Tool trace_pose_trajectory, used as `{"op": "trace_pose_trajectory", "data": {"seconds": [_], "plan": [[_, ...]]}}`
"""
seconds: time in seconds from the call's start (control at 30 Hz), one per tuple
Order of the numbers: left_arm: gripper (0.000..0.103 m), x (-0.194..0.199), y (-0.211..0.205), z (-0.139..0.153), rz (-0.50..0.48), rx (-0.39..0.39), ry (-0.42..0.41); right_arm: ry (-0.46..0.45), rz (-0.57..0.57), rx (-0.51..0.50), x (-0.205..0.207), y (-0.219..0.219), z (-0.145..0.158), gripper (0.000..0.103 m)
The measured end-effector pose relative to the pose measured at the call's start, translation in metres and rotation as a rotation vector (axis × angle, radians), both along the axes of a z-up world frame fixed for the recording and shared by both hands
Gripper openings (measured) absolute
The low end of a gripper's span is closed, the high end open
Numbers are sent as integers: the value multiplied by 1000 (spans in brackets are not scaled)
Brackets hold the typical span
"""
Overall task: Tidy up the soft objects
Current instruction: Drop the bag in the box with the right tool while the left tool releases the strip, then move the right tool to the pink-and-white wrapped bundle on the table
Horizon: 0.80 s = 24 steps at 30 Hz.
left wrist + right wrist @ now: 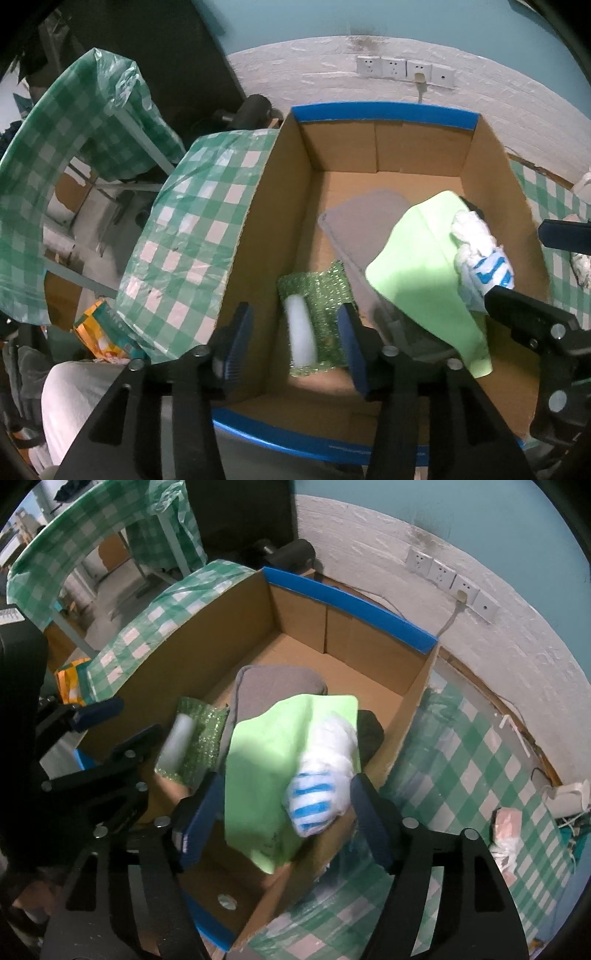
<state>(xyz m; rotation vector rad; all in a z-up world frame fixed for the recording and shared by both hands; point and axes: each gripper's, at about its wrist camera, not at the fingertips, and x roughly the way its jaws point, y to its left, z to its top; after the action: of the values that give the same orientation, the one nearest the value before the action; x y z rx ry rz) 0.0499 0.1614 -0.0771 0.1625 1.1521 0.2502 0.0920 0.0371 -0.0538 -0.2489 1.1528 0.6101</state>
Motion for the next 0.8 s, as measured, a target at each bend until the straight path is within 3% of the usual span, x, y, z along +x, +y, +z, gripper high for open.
{"op": "trace_pose_trajectory", "data": {"seconds": [0.4,0.8], "plan": [[76,0,-32,27,-72,42,-83,-20,-75,13,2,-40,9,75],[78,-2,-74,36,-154,44,-101,-45,-170,18,3,-92,18,77]]}}
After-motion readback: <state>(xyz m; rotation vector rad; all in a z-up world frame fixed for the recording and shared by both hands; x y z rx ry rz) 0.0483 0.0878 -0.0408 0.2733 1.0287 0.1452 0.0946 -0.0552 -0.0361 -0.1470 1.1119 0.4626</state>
